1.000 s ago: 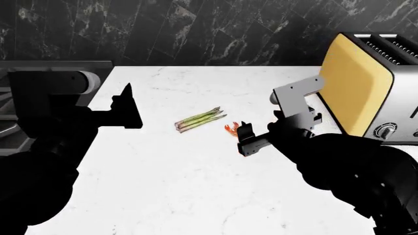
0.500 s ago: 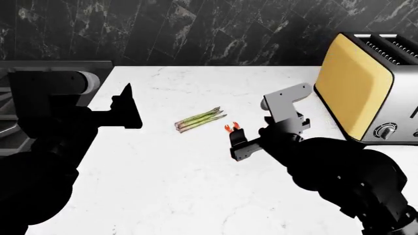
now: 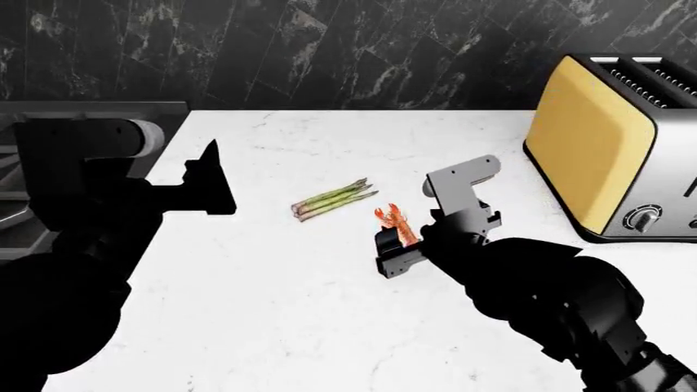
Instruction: Place both pans onto different burners. Then place the asparagus and the shrimp on different pans.
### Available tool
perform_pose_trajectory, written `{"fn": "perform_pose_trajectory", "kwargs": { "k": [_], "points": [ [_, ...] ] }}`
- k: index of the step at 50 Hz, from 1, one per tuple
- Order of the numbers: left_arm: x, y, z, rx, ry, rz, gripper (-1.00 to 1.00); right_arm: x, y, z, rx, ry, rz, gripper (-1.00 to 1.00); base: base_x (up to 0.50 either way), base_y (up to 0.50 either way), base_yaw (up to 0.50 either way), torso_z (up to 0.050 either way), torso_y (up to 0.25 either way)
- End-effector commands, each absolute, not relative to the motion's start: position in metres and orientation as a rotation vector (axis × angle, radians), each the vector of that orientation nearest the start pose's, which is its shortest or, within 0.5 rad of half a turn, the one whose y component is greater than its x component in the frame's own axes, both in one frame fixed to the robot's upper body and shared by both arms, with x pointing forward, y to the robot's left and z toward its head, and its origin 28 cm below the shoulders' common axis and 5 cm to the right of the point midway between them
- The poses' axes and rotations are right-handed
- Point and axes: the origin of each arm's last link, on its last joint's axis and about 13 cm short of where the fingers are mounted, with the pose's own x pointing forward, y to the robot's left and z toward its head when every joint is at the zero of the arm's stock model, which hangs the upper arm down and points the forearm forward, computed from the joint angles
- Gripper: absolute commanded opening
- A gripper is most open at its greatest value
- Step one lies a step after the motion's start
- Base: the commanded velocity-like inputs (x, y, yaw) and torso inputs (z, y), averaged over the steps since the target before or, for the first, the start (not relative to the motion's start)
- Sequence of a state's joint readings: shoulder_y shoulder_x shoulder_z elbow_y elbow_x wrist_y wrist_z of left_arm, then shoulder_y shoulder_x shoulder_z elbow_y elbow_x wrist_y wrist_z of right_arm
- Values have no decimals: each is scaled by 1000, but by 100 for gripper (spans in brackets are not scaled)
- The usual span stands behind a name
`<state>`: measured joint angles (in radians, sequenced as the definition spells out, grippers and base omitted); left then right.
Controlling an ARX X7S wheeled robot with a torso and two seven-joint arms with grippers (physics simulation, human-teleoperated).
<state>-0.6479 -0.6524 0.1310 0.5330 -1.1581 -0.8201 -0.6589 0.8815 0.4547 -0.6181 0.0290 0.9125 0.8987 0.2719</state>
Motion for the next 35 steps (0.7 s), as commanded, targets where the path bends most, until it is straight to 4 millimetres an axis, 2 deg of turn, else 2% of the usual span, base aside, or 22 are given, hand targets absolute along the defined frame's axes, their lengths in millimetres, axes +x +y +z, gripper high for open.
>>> {"fn": "perform_pose_trajectory", "kwargs": {
  "k": [1, 21, 22, 35],
  "points": [
    [241, 249, 226, -72, -43, -65, 100, 320, -98, 150, -143, 432, 363, 100, 0, 0, 0, 0, 0],
    [246, 250, 224, -82, -34, -68, 100, 331, -90, 134, -135, 475, 389, 100, 0, 0, 0, 0, 0],
    [246, 250, 223, -81, -33, -69, 100, 331, -91, 134, -134, 476, 389, -100, 0, 0, 0, 0, 0],
    [245, 250, 223, -86, -35, -65, 100, 323, -92, 138, -116, 465, 384, -100, 0, 0, 0, 0, 0]
  ]
}}
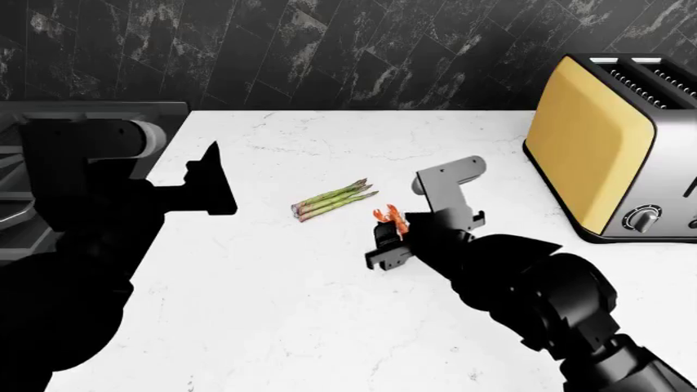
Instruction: Place both pans onto different burners. Then place the asparagus and the shrimp on different pans.
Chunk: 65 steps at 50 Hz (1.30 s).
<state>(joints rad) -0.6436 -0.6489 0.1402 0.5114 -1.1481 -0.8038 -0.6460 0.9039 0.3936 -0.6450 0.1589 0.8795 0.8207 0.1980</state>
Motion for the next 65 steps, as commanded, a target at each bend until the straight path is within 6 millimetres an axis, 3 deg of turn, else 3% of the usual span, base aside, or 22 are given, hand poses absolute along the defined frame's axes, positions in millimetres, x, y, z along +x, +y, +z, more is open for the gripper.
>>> {"fn": "perform_pose_trajectory", "kwargs": {
  "k": [1, 9, 17, 25, 44, 60, 65],
  "points": [
    [245, 250, 223, -86, -35, -65, 100, 323, -93, 139, -115, 461, 382, -100, 0, 0, 0, 0, 0],
    [246, 250, 220, -79, -22, -64, 100, 315, -99, 156, -99, 394, 349, -100, 0, 0, 0, 0, 0],
    [251, 250, 212, -75, 10, -63, 100, 296, -107, 193, -117, 260, 309, -100, 0, 0, 0, 0, 0],
    [266, 248, 225, 15, 31, -114, 100, 272, -115, 221, -121, 172, 276, -100, 0, 0, 0, 0, 0],
    [321, 230, 238, 145, 190, -321, 100, 237, -127, 239, -124, 92, 230, -100, 0, 0, 0, 0, 0],
    [333, 201, 227, 209, 263, -450, 100, 239, -124, 238, -134, 100, 231, -100, 0, 0, 0, 0, 0],
    [343, 180, 218, 242, 300, -530, 100, 239, -124, 235, -132, 103, 238, -100, 0, 0, 0, 0, 0]
  ]
}}
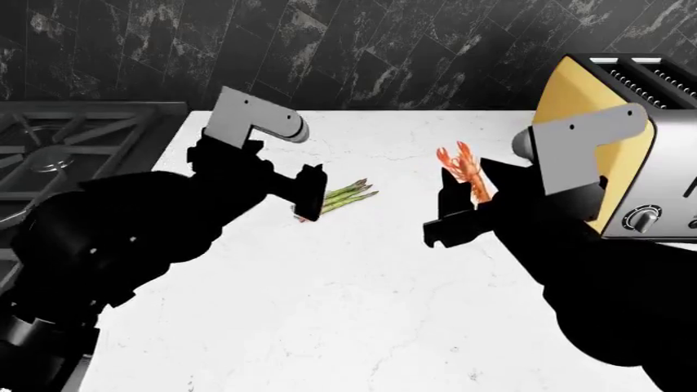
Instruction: Place both pans onto different burners. Then place the asparagus and the shrimp on different pans.
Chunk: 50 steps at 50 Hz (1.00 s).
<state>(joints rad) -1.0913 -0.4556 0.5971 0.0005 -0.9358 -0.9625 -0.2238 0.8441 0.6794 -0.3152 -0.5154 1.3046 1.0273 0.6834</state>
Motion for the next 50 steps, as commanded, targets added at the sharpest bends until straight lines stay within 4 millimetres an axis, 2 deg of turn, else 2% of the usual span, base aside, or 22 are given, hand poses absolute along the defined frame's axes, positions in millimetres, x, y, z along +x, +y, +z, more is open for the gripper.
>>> {"fn": "perform_pose_trajectory", "kwargs": {
  "k": [1, 13, 25, 37, 48, 49, 50],
  "points": [
    [343, 178, 217, 246, 303, -536, 100, 238, -124, 234, -132, 104, 240, -100, 0, 0, 0, 0, 0],
    [349, 169, 205, 247, 336, -563, 100, 242, -123, 229, -118, 112, 252, -100, 0, 0, 0, 0, 0],
    [374, 168, 194, 219, 374, -523, 100, 244, -123, 225, -103, 120, 257, -100, 0, 0, 0, 0, 0],
    [377, 164, 173, 204, 430, -533, 100, 247, -123, 224, -97, 123, 262, -100, 0, 0, 0, 0, 0],
    [383, 163, 163, 178, 454, -527, 100, 248, -123, 222, -93, 127, 264, -100, 0, 0, 0, 0, 0],
    [382, 163, 163, 177, 455, -527, -100, 248, -123, 221, -93, 128, 268, -100, 0, 0, 0, 0, 0],
    [383, 163, 163, 175, 456, -527, -100, 248, -123, 221, -92, 128, 268, -100, 0, 0, 0, 0, 0]
  ]
}}
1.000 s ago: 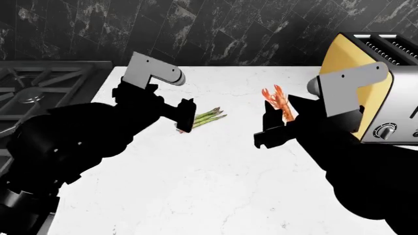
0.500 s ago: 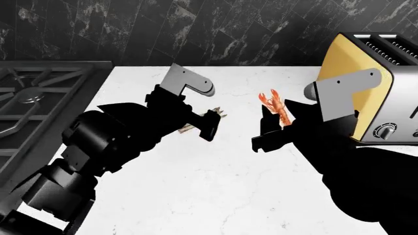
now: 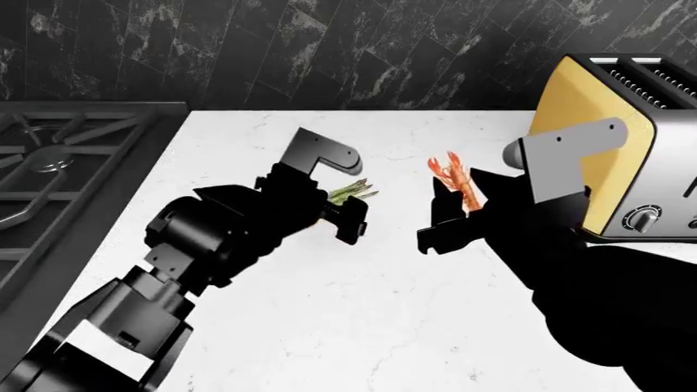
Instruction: Place both pans onto different burners. Then place the asparagus and the shrimp on different pans.
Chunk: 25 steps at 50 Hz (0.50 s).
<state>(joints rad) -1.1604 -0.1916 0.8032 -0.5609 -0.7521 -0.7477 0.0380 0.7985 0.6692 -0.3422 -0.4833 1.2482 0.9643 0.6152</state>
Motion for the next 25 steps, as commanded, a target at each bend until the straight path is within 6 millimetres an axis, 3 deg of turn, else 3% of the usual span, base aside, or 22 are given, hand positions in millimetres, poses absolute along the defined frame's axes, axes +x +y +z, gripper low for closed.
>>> {"fn": "perform_pose_trajectory", "kwargs": {
  "k": [1, 15, 21, 25],
  "points": [
    [383, 163, 162, 173, 457, -525, -100, 249, -123, 221, -90, 129, 266, -100, 0, 0, 0, 0, 0],
    [379, 162, 165, 160, 434, -533, -100, 249, -123, 219, -87, 132, 267, -100, 0, 0, -1, 0, 0],
    [360, 167, 188, 114, 340, -545, -100, 248, -122, 218, -86, 131, 266, -100, 0, 0, 0, 0, 0],
    [338, 176, 208, 98, 249, -547, -100, 247, -122, 217, -87, 123, 263, -100, 0, 0, 0, 0, 0]
  ]
}}
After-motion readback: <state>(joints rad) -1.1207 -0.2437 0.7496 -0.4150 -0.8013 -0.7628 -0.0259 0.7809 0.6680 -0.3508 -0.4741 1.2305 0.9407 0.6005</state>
